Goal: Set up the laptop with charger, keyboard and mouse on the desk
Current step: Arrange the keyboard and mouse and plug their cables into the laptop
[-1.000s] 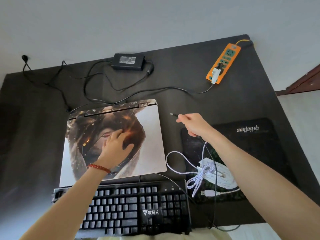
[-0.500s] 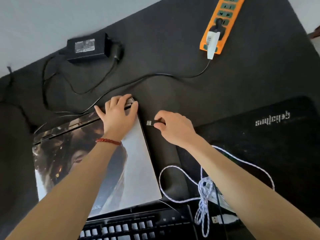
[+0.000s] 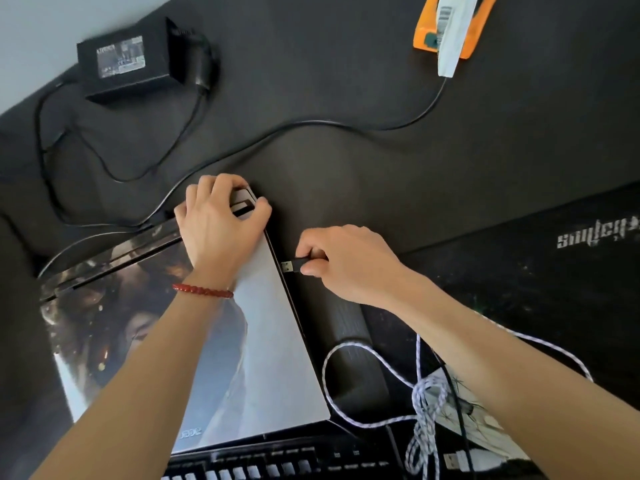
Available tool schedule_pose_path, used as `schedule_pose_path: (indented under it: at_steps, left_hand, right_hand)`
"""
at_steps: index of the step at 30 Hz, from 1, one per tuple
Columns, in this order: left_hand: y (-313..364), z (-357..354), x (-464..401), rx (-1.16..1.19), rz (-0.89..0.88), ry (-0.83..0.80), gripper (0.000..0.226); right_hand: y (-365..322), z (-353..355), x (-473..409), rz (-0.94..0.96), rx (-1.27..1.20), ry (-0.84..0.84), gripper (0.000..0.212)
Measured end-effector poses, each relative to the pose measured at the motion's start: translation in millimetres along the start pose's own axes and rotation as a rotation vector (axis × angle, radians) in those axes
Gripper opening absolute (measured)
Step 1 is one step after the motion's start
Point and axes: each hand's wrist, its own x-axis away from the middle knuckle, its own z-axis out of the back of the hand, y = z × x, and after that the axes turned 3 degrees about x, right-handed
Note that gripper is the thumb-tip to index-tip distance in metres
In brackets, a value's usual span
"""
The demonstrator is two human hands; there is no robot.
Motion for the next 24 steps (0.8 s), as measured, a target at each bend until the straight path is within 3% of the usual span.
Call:
schedule_pose_path:
  at_steps: [8,16,19,24]
  left_hand:
    - [-0.7,-0.5,-0.3,0.044,0.009,-0.011,0.033]
    - [-2.2,-0.6,-0.7,0.046,-0.004,-0.009,0.033]
    - [-1.8,-0.6,1.2,0.041,-0.030,0.016,0.033]
    - [-3.4,-0.5,16.4,-0.022,-0.117,0.084,0.042]
  right_hand:
    - [-0.7,-5.7,2.5,0.032,0.103,0.047,0.013]
    - [1.0,-9.1,16.0,0.087,0.185,-0.015,0.016]
    - [3.4,-16.1,24.1,0.155,0.279,0.050,0.019]
    - [7.4,-24.6,41.8,0.283,0.480,0.232,0.007]
